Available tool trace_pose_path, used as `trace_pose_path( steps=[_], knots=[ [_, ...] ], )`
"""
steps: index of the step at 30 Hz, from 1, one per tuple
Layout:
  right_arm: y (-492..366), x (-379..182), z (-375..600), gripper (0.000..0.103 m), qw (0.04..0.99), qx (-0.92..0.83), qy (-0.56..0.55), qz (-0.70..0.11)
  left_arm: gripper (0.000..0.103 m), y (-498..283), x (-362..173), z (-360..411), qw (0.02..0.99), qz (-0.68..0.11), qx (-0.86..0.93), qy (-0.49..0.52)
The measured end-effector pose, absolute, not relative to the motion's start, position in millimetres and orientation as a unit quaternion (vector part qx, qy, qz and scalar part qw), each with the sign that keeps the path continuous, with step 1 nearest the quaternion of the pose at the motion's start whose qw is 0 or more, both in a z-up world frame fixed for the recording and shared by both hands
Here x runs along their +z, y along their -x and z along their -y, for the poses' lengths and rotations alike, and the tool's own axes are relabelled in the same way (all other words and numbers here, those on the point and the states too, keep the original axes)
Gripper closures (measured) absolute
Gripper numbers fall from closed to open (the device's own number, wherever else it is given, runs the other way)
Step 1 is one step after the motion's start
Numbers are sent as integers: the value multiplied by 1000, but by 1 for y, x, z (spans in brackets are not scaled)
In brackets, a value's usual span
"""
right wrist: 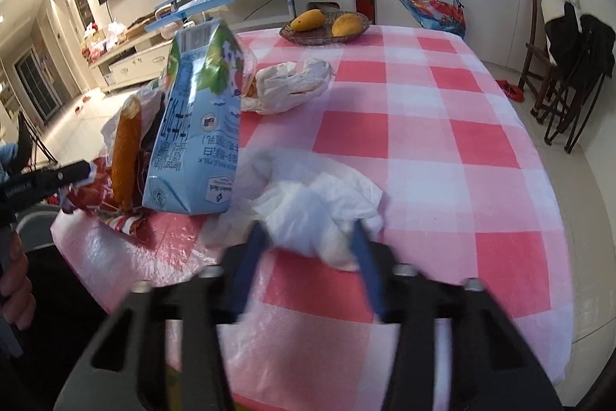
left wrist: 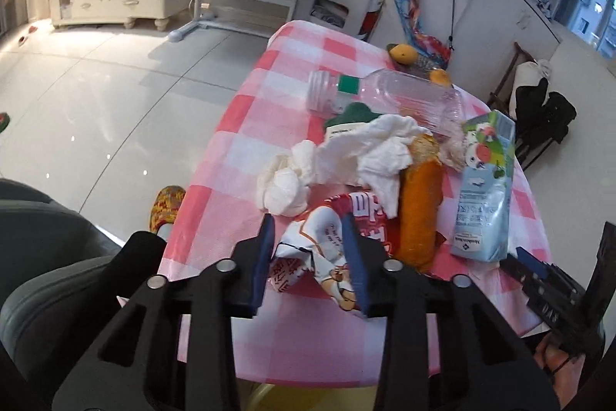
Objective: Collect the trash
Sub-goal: 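Reach the left tool to the red-and-white snack wrapper and close on it, then lift the wrapper with the left tool and drop it into the yellow bucket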
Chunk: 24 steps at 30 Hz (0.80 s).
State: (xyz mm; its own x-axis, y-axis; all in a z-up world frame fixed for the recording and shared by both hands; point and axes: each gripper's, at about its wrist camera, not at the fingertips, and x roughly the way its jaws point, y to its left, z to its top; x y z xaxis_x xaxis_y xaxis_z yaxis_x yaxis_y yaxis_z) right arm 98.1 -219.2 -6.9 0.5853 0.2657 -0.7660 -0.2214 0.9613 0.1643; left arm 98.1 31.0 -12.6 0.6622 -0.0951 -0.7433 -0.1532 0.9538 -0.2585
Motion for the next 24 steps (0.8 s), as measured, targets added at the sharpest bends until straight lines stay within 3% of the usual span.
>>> trace_pose_path(
  steps=[4,15,24],
  knots=[
    [-98,-7,233,89,885,144,-69,-437,77,-88,-12,-34,900,-402,0,166],
    [-67,30,253,89,891,163,-157,-393,80,-53,21,-50,911,-366,-22,187],
    [-40,42,223,89,888,223,-130,-380,81,-69,47,-54,930,-337,6,148]
  ],
)
